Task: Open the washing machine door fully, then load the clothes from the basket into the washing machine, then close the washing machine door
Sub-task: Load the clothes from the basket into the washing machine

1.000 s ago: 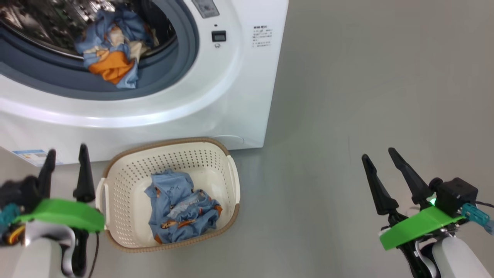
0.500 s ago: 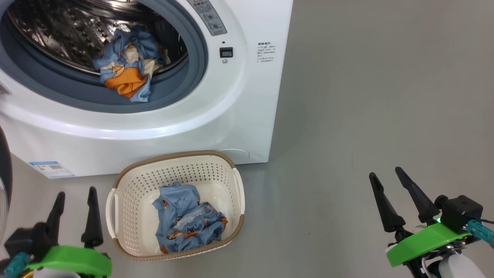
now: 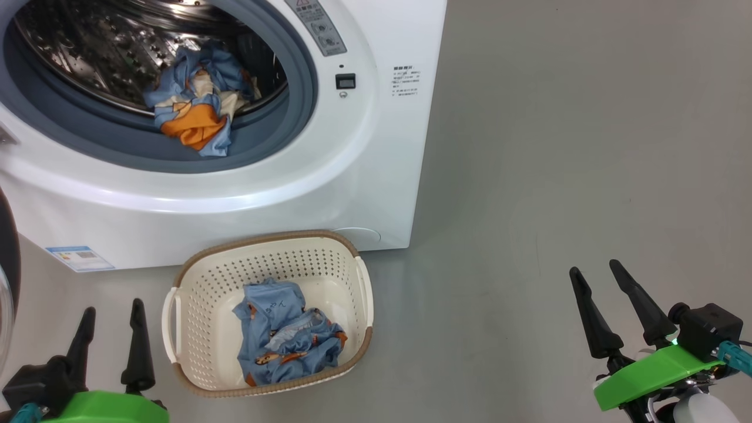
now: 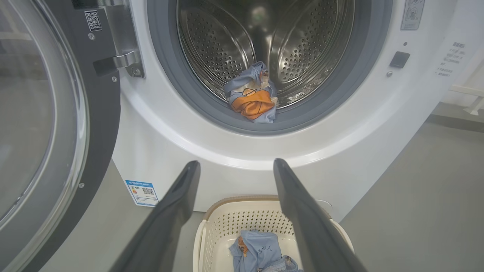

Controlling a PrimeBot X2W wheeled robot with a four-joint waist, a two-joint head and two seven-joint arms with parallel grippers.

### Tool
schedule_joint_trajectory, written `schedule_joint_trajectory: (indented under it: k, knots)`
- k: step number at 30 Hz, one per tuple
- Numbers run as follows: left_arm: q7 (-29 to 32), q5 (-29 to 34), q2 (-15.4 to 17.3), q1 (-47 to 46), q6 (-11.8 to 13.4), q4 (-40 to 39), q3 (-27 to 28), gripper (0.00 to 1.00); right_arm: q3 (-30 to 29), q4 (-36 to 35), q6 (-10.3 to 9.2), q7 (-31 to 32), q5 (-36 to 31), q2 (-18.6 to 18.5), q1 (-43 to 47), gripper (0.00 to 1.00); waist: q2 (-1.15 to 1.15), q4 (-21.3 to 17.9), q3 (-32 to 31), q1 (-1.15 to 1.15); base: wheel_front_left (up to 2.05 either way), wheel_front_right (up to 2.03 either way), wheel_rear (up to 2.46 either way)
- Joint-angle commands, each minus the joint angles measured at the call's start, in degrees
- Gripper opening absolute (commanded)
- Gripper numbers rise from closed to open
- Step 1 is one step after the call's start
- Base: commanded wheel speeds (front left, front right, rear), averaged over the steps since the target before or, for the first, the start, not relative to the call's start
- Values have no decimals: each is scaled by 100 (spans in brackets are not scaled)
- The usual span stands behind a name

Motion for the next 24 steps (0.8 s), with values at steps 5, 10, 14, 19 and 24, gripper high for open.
schedule_joint_trajectory:
  k: [5,10,14,19,24]
  knots:
    - [-37,-2,114,-153,-14,-32,64,100,96,-185,9,-27,-5,-27,-34,100,0,-49,124,0,0,0,0]
    - [-37,-52,121,-284,-14,168,-42,100,105,-229,9,-27,-18,29,-118,100,0,-95,295,0,0,0,0]
    - [-37,-81,135,-498,-14,468,-158,100,103,-281,9,-27,-37,102,-235,100,0,-155,527,0,0,0,0]
    - [-37,-167,181,-818,-14,966,-359,100,123,-333,9,-27,-70,216,-454,100,0,-259,856,0,0,0,0]
    - [-37,-308,312,-1251,-14,1593,-715,100,183,-358,9,-27,-106,304,-663,100,0,-345,1179,0,0,0,0]
